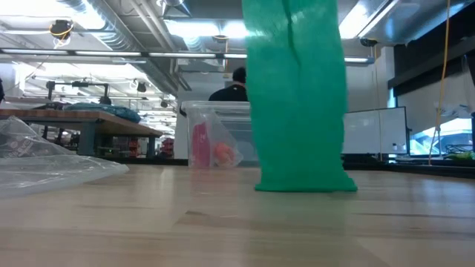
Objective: Roll bandage
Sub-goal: Roll the green bandage
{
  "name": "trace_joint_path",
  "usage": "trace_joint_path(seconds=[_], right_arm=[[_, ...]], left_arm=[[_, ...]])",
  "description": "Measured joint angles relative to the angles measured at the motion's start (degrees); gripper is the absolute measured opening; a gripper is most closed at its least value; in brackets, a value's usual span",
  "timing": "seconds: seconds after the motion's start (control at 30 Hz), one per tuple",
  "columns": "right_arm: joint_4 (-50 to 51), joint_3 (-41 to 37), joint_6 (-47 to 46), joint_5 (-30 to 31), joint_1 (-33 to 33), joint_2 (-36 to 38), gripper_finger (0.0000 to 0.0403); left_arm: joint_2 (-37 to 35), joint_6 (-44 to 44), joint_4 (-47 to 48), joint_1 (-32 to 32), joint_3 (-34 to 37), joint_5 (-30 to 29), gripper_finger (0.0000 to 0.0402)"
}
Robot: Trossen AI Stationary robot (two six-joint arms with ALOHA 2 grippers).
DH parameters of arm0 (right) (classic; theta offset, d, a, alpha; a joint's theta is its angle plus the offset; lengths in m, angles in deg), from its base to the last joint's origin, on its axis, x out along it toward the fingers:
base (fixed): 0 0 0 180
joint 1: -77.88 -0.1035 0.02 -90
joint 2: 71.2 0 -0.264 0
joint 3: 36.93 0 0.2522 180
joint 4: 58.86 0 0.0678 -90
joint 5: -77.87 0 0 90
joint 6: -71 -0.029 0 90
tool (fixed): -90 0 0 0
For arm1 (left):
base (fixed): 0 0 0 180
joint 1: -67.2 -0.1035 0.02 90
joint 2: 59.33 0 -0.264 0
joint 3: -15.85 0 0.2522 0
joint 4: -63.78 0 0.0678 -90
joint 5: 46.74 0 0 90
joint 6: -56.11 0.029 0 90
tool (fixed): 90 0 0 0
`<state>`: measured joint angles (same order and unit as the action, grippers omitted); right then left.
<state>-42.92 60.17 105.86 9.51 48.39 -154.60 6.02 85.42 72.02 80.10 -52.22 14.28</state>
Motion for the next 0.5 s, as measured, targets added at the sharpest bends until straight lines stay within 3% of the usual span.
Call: trace_joint_path(seconds=[0.23, 0.5], right_arm=[[0.6, 8.1, 3.8, 6.4, 4.0, 0.0, 0.0003], [5.7, 13.8, 2.2, 4.6, 14.9, -0.1, 0.0002]], left_arm=[[4.2, 5.0, -0.5, 0.1, -0.1, 0.1, 0.001], [5.2, 9.3, -0.6, 0.8, -0.2, 5.6, 0.001]])
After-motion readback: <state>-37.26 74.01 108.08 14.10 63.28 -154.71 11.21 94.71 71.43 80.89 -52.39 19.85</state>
